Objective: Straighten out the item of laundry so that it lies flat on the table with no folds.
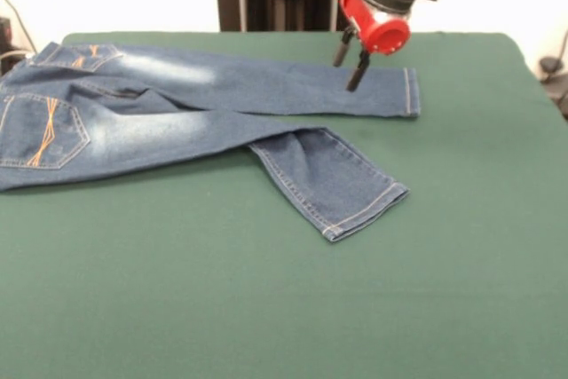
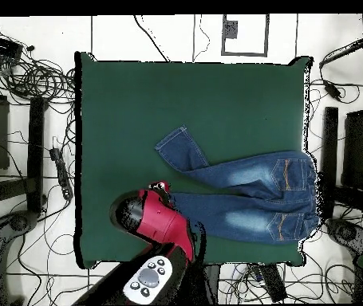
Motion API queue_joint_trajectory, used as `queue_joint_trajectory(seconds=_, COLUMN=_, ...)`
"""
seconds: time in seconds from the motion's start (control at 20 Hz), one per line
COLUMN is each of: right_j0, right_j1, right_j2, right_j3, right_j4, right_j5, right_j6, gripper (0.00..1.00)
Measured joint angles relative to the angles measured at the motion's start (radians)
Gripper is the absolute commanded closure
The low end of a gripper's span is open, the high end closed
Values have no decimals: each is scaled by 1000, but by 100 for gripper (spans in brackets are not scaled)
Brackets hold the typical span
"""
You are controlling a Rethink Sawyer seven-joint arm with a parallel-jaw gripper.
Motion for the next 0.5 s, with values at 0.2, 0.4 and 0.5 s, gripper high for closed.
queue_joint_trajectory(seconds=0.2, right_j0=-2, right_j1=-7, right_j2=-2, right_j3=-1, right_j4=-44, right_j5=0, right_j6=0, gripper=0)
queue_joint_trajectory(seconds=0.4, right_j0=-2, right_j1=-11, right_j2=-2, right_j3=-5, right_j4=-94, right_j5=0, right_j6=0, gripper=0)
queue_joint_trajectory(seconds=0.5, right_j0=-4, right_j1=-11, right_j2=-2, right_j3=-8, right_j4=-104, right_j5=0, right_j6=0, gripper=0)
